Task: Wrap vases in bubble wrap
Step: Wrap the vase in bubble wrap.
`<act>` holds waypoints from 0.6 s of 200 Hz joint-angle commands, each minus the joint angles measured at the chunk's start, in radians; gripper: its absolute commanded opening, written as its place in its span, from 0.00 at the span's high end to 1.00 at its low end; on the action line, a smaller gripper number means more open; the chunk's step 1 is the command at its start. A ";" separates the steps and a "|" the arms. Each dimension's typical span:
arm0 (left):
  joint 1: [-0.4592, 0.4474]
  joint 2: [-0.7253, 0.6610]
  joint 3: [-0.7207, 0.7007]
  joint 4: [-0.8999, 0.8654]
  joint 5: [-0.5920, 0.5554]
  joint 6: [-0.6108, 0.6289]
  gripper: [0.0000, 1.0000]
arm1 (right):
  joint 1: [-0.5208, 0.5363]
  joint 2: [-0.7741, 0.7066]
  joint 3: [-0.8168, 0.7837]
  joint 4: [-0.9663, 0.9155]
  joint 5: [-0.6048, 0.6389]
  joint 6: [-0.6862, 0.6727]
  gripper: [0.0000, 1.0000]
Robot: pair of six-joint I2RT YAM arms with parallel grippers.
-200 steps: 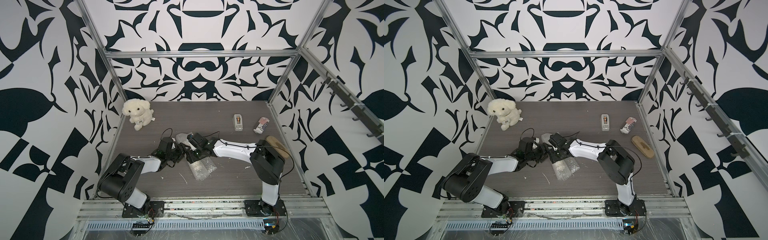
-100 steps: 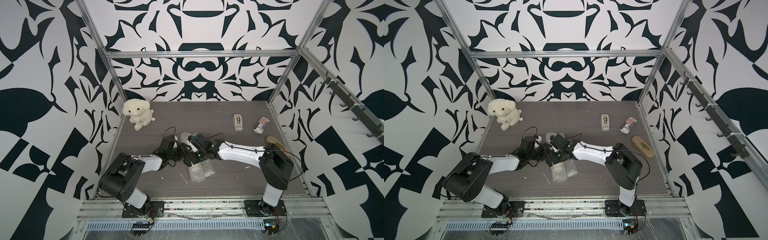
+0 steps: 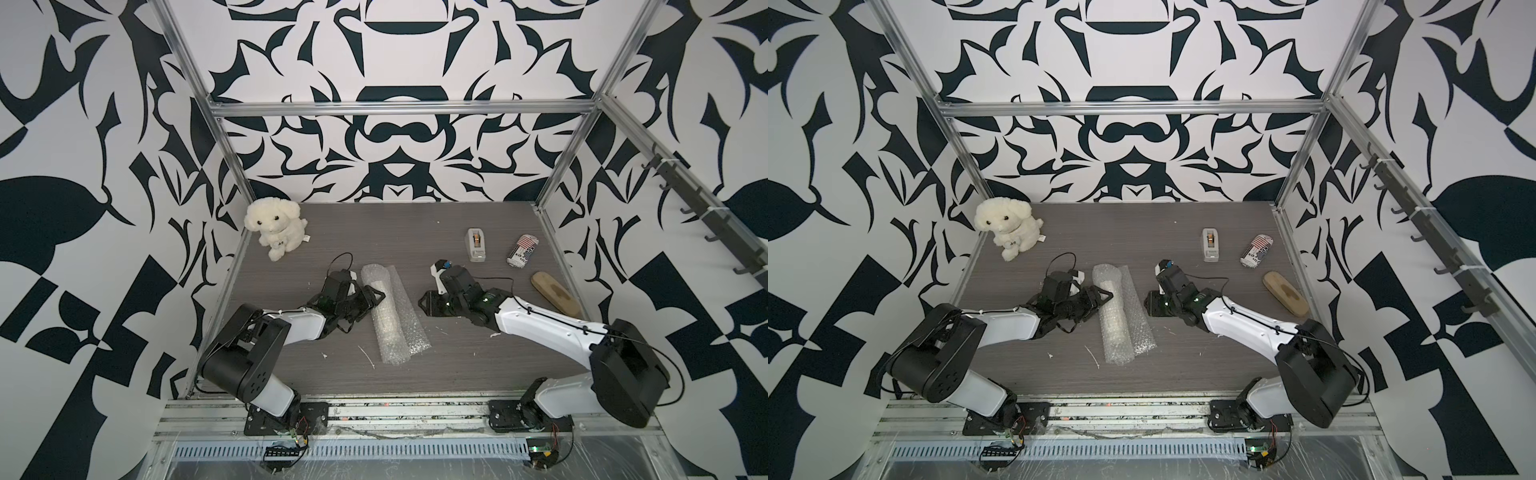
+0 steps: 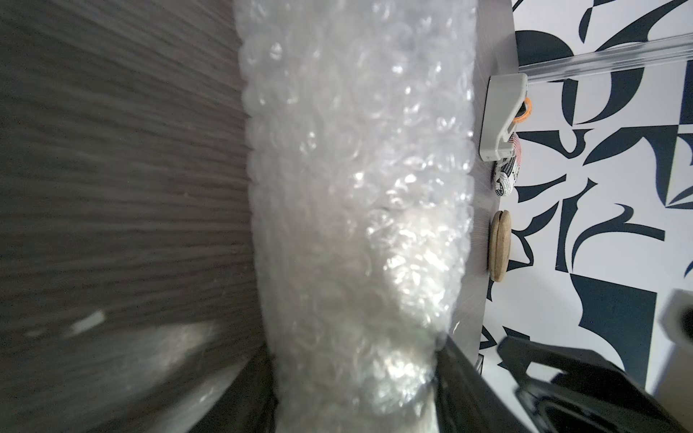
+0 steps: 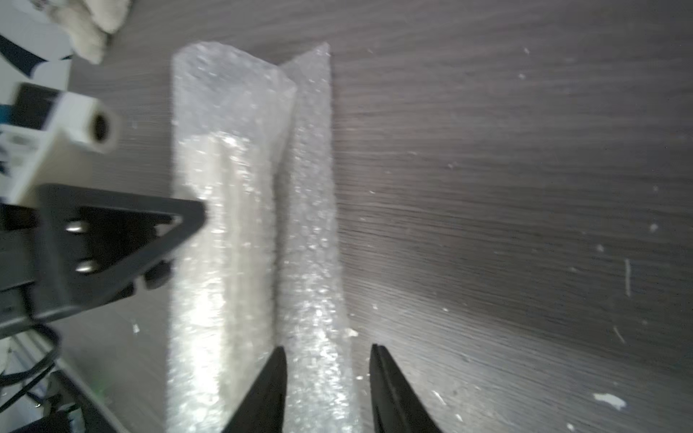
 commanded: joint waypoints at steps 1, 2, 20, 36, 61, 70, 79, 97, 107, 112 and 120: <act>-0.022 0.040 -0.018 -0.205 -0.032 0.024 0.40 | -0.021 0.055 -0.010 0.121 -0.051 0.017 0.85; -0.022 0.040 -0.018 -0.206 -0.032 0.025 0.40 | -0.021 0.059 -0.010 0.125 -0.055 0.018 0.86; -0.030 0.036 -0.010 -0.222 -0.039 0.030 0.40 | -0.030 0.127 -0.013 0.200 -0.104 0.020 0.94; -0.033 0.032 -0.005 -0.231 -0.038 0.032 0.40 | -0.030 0.178 -0.006 0.244 -0.111 0.028 0.99; -0.034 0.021 -0.001 -0.243 -0.038 0.035 0.40 | -0.030 0.245 0.003 0.287 -0.097 0.032 1.00; -0.033 0.014 -0.003 -0.243 -0.040 0.035 0.40 | -0.036 0.267 0.004 0.300 -0.088 0.039 1.00; -0.035 0.008 -0.005 -0.247 -0.040 0.035 0.40 | -0.041 0.284 -0.001 0.323 -0.092 0.044 1.00; -0.038 -0.002 -0.008 -0.252 -0.043 0.034 0.40 | -0.041 0.324 -0.002 0.376 -0.111 0.040 1.00; -0.040 -0.006 -0.009 -0.255 -0.044 0.035 0.40 | -0.042 0.349 -0.003 0.424 -0.149 0.039 1.00; -0.039 -0.006 -0.009 -0.256 -0.044 0.035 0.40 | -0.041 0.359 -0.007 0.461 -0.180 0.041 1.00; -0.041 -0.008 -0.009 -0.260 -0.046 0.035 0.40 | -0.041 0.373 -0.017 0.541 -0.237 0.054 0.98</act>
